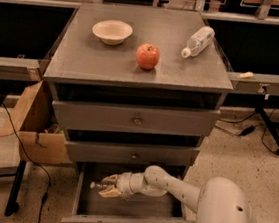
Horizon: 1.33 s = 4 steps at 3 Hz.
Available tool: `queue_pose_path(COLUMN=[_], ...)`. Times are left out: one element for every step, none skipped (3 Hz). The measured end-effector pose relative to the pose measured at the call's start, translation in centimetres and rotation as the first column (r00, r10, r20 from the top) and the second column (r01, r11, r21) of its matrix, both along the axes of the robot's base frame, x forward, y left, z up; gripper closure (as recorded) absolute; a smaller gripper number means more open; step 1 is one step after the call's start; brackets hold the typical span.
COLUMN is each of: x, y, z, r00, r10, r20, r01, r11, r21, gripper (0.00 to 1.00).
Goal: Place water bottle into bottom drawer
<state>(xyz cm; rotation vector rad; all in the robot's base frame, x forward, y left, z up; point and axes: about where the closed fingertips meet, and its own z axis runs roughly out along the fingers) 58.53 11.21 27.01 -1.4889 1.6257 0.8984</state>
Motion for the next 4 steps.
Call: queue_pose_path(x=[0.6, 1.0, 0.6, 0.6], y=[0.0, -0.4, -1.4, -1.4], z=[-1.9, -3.0, -3.7, -3.7], r00=[1.0000, 1.0000, 1.0000, 1.0000], r10=[0.003, 0.004, -0.005, -0.005], r20=[-0.007, -0.007, -0.007, -0.007], r01=[-0.003, -0.004, 0.005, 0.005], r11=[1.000, 0.999, 0.999, 0.999], r21=[0.028, 0.049, 0.050, 0.050], gripper=[0.51, 0.20, 0.00, 0.00])
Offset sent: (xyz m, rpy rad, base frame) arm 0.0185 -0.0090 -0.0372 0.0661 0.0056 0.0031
